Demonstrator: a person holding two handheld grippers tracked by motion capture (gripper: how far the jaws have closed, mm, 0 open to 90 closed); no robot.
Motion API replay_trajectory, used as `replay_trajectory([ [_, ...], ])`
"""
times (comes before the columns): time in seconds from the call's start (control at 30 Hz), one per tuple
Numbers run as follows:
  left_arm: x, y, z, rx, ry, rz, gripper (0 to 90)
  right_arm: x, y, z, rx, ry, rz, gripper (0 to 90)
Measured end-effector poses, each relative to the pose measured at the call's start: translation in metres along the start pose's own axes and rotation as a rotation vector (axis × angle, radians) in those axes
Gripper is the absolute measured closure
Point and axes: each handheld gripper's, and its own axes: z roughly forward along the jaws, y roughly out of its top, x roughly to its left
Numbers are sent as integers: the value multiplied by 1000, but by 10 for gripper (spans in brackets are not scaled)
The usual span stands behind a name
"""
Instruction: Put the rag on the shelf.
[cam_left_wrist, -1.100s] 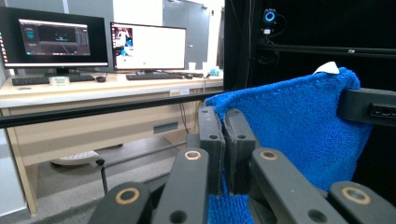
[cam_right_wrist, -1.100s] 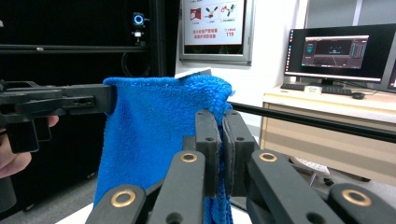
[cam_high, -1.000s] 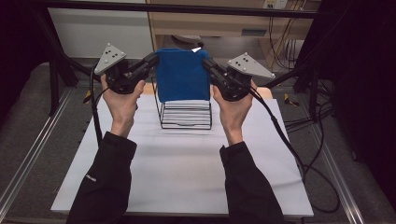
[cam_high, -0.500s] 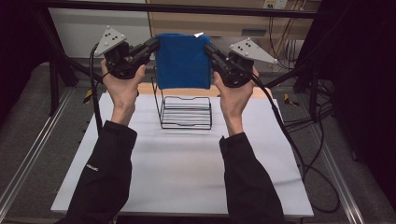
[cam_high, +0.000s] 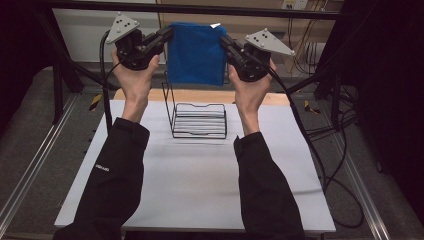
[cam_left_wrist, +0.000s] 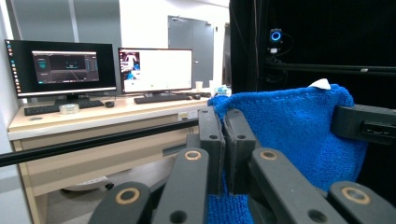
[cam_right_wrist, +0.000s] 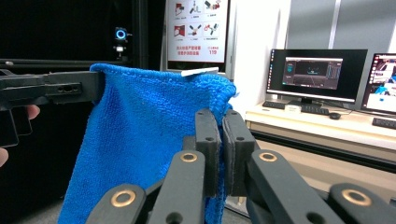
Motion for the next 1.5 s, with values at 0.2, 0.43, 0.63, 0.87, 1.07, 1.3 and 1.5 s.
replay_trajectory([
  [0.2, 9, -5, 16, 11, 7, -17, 873, -10, -4, 15, 20, -8, 3, 870],
  [0.43, 22, -13, 29, 13, 5, -33, 873, -18, -4, 27, 26, -7, -8, 870],
  [0.63, 29, -24, 36, 37, 20, -43, 873, -19, -10, 35, 43, -18, -23, 870],
  [0.87, 32, -34, 37, 56, 17, -29, 873, -19, -24, 40, 68, -9, -12, 870],
  [1.07, 29, -49, 29, 69, -18, -3, 872, -20, -39, 33, 86, 3, -2, 870],
  [1.3, 25, -67, 17, 76, -70, 14, 872, -18, -53, 21, 119, 28, -10, 870],
  [1.5, 19, -72, 7, 77, -106, 30, 872, -16, -60, 8, 128, 53, 5, 867],
])
